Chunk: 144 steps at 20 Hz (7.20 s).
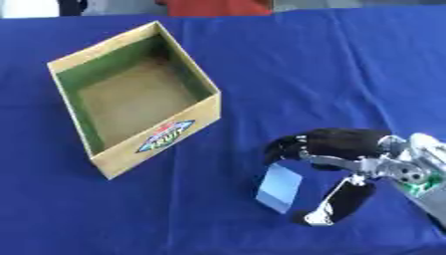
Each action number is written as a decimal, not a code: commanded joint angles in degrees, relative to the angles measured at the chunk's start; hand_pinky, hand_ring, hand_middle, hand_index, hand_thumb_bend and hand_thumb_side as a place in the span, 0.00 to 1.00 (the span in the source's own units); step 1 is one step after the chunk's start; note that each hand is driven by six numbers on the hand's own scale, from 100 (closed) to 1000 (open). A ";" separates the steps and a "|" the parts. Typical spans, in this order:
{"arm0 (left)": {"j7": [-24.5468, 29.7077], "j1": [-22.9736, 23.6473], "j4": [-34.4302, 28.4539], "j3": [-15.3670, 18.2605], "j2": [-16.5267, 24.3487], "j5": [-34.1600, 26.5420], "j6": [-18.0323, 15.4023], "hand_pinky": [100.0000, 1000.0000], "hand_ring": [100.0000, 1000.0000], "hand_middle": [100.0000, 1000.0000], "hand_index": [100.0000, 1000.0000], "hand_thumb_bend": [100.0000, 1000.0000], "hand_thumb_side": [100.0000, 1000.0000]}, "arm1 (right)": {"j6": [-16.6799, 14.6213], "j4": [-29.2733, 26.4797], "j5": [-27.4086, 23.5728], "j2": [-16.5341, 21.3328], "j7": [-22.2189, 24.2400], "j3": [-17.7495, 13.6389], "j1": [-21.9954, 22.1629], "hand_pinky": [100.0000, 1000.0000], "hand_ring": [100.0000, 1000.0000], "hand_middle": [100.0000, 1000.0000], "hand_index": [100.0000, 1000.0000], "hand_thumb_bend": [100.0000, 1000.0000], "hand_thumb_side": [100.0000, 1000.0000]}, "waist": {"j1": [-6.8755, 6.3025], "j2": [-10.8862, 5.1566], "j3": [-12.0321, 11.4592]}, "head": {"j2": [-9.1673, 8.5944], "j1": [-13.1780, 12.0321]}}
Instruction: Pick up objects on the table and place them in the box.
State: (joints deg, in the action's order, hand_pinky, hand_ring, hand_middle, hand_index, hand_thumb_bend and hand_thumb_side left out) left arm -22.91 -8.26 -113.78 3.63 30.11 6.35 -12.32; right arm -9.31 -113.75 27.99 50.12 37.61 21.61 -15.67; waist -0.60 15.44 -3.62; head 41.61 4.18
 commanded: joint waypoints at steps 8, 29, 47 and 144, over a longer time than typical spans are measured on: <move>0.31 -0.80 -0.81 0.03 0.31 -0.63 -0.02 0.76 0.79 0.72 0.85 0.31 1.00 | 0.96 -0.83 1.41 -0.99 0.72 0.85 -1.41 0.74 0.79 0.85 0.86 0.30 0.33 | 0.13 -0.52 -0.53 | -0.59 0.39; 0.14 -0.80 -0.81 0.16 -0.22 -0.90 0.04 0.77 0.79 0.71 0.84 0.30 1.00 | 0.33 6.54 4.33 -2.99 -1.03 0.98 -0.17 0.59 0.77 0.84 0.85 0.19 0.42 | 0.02 -0.12 -0.50 | -0.84 0.01; 0.35 -0.82 -0.81 0.37 -0.22 -1.06 -0.15 0.78 0.80 0.70 0.79 0.29 1.00 | 0.96 2.37 -2.01 -2.35 -8.41 0.16 -0.52 0.52 0.76 0.75 0.68 0.00 0.26 | 0.19 -0.41 -0.25 | -1.06 -0.36; 2.97 -8.59 -0.81 -1.32 -0.87 -4.48 -0.97 0.77 0.78 0.66 0.77 0.28 1.00 | -8.00 34.27 12.38 -28.80 -9.91 -0.01 -50.51 0.79 0.88 0.85 0.86 0.01 0.56 | 3.11 1.36 -4.83 | -3.84 5.65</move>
State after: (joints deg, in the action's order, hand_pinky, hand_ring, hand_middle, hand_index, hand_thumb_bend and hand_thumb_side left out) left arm -19.71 -16.59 -113.78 1.60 28.11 1.64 -13.32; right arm -17.98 -75.64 42.38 18.66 27.48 21.79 -65.25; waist 3.05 18.11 -8.37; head 37.66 10.20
